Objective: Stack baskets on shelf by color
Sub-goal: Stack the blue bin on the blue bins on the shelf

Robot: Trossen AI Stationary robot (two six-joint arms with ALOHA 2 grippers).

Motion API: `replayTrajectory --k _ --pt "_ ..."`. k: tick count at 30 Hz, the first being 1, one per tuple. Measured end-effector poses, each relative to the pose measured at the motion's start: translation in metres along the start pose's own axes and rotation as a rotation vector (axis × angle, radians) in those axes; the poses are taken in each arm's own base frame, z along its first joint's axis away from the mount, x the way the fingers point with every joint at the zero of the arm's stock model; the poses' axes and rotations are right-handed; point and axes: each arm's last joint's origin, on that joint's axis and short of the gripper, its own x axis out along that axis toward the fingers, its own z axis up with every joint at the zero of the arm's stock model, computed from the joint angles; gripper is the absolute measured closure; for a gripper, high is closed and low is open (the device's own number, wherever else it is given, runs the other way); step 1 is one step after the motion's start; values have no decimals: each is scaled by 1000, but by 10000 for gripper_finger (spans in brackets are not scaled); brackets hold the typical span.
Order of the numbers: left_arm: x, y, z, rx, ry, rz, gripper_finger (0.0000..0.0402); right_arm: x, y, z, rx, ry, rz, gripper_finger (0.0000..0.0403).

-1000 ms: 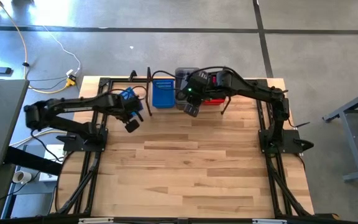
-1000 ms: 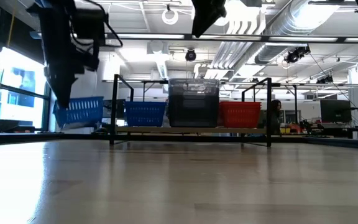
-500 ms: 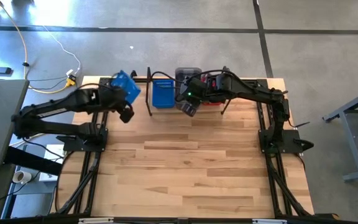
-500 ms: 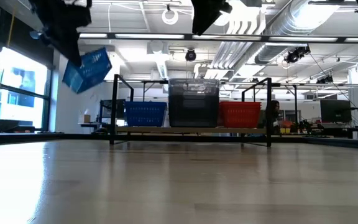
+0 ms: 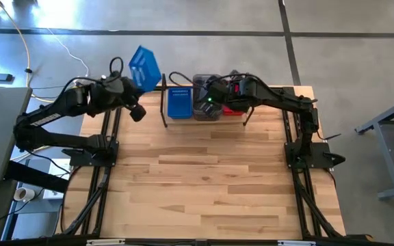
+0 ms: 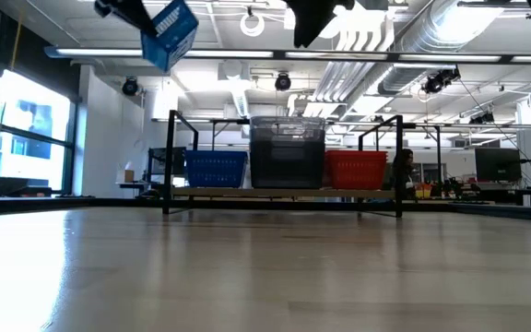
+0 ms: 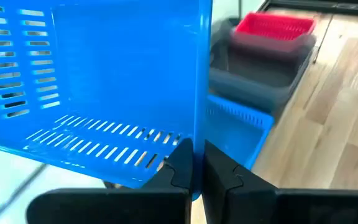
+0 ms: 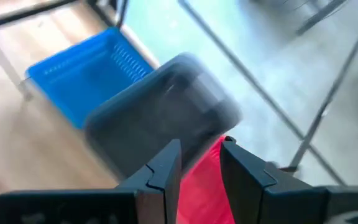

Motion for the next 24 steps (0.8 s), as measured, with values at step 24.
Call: replayTrajectory --k 24 --pt "96 -47 36 303 186 -144 401 -1 -69 18 96 -3 -154 305"
